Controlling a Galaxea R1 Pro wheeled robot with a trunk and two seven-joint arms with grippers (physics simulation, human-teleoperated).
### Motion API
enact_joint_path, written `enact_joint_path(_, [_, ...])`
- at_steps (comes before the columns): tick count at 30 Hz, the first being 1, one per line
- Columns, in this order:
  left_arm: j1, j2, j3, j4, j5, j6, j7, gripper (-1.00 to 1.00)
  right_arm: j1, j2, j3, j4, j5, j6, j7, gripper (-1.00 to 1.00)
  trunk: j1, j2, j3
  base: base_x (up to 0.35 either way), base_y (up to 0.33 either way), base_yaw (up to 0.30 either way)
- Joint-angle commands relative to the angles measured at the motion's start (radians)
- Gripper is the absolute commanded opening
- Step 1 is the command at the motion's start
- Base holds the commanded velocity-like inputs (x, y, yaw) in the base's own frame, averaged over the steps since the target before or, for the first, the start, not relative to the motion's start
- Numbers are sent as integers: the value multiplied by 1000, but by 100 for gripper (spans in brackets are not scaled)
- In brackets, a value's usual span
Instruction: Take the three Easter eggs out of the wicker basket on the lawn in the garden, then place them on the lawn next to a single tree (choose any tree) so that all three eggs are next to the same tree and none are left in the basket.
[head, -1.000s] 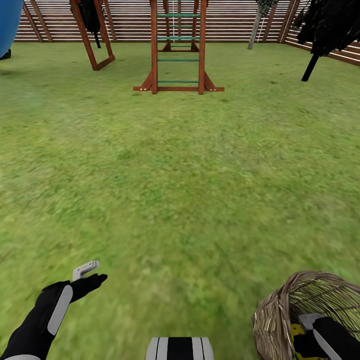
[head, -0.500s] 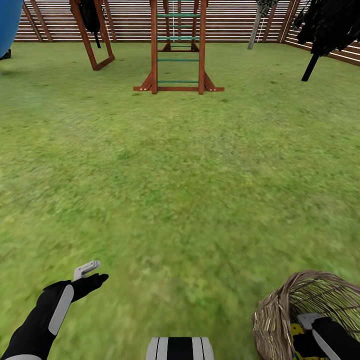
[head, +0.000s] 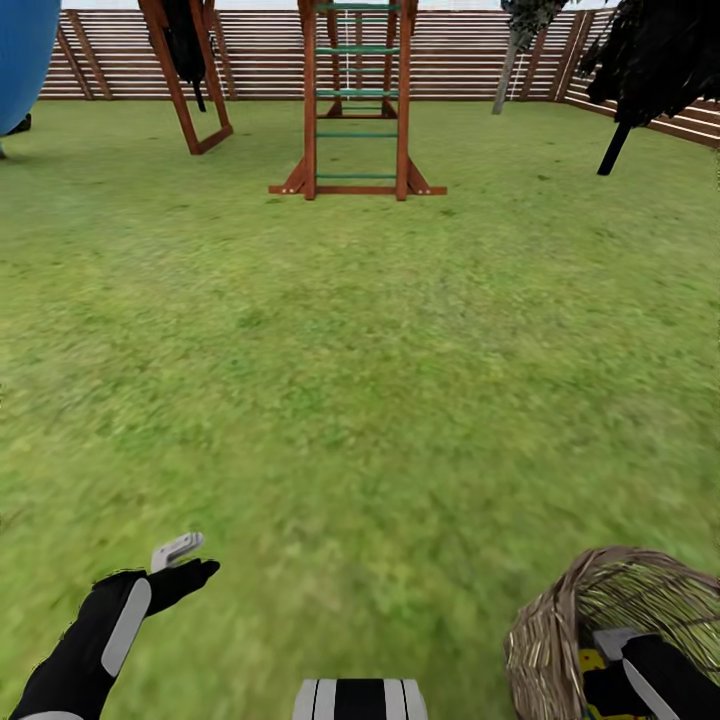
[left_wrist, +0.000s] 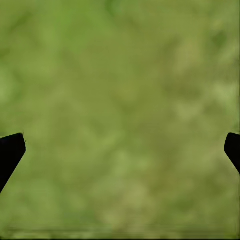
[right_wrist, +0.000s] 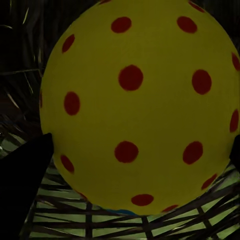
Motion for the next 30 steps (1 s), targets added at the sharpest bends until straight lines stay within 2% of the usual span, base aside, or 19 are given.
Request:
enact_joint_path(1, [0, -1, 1, 33, 6, 2, 3, 100, -1, -1, 3, -1, 5, 4, 6, -100, -1, 0, 3, -72, 0, 0])
enact_joint_path(3, [0, -4, -1, 72, 4, -2, 2, 100, -1, -1, 4, -1, 5, 5, 5, -100, -2, 0, 11, -249, 0, 0])
enact_joint_path(6, [0, -6, -1, 87, 5, -5, 2, 100, -1, -5, 6, -1, 5, 6, 5, -100, -3, 1, 23, -271, 0, 0])
enact_joint_path(13, [0, -5, 0, 94, 6, -7, 2, 100, -1, -4, 7, -1, 5, 5, 5, -100, -6, 3, 50, -19, 0, 0])
enact_joint_path(17, [0, -3, -2, 149, 5, -13, 1, 100, -1, -5, 7, -2, 5, 5, 5, -100, -8, 4, 65, 0, 0, 0])
enact_joint_path(27, [0, -6, -2, 153, 5, -10, -1, 100, -1, -4, 7, -1, 3, 5, 5, -100, -12, 6, 104, 0, 0, 0])
enact_joint_path(30, [-1, -20, -2, 153, 5, -10, -1, 100, -1, -10, 6, 0, 3, 4, 5, -100, -14, 7, 115, 0, 0, 0])
